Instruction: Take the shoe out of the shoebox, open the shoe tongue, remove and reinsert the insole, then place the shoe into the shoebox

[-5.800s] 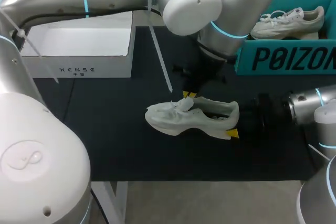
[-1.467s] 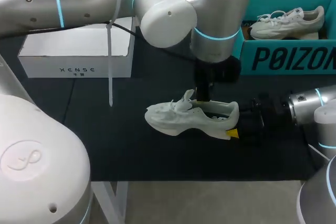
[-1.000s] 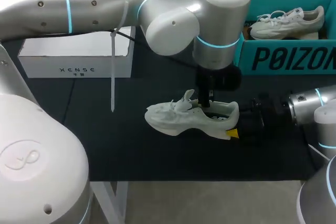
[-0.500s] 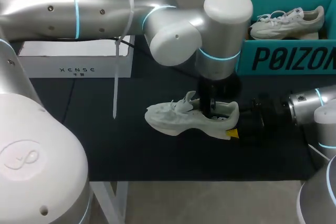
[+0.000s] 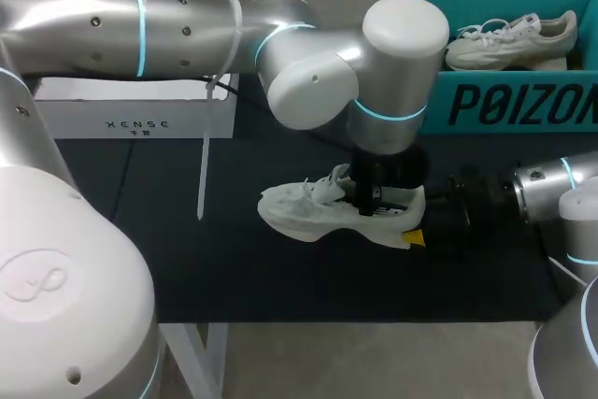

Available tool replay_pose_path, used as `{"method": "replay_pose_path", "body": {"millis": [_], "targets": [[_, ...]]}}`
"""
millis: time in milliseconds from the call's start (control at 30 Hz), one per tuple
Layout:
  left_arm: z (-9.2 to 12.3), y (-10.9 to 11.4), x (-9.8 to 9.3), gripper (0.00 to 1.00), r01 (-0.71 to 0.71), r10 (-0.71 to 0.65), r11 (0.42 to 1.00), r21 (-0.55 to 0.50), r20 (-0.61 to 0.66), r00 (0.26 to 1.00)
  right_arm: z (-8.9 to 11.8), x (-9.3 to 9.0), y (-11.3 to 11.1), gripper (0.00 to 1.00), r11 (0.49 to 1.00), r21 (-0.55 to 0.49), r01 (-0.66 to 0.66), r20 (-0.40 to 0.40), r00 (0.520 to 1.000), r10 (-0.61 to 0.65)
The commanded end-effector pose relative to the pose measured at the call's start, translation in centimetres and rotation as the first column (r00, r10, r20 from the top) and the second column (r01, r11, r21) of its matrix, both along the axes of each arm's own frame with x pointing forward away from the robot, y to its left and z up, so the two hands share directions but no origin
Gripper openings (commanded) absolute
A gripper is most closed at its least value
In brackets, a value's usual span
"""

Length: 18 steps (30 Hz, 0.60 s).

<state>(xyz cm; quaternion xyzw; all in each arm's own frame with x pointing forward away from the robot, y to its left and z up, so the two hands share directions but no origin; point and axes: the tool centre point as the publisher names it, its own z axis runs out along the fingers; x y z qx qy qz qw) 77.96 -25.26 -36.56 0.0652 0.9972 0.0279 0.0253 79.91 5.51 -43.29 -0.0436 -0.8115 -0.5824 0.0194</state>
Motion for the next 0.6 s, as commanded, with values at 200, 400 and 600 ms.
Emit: {"method": "replay_pose_path", "body": {"millis": [200,400,600], "targets": [[-0.5,0.0,0.4,0.42,0.007,-0.007,1.000,-0.005,-0.012,1.000,-0.5,0.0,0.3,0.00,1.000,-0.002,0.001,0.000,1.000,-0.001],[-0.8,-0.1,0.7,0.41,0.011,-0.011,1.000,-0.004,-0.018,1.000,-0.5,0.0,0.3,0.00,1.000,-0.002,0.001,0.000,1.000,-0.001],[-1.7,-0.2,1.0,0.40,0.019,-0.019,1.000,-0.002,-0.016,1.000,-0.5,0.0,0.3,0.00,1.000,-0.002,0.001,0.000,1.000,-0.001]]}}
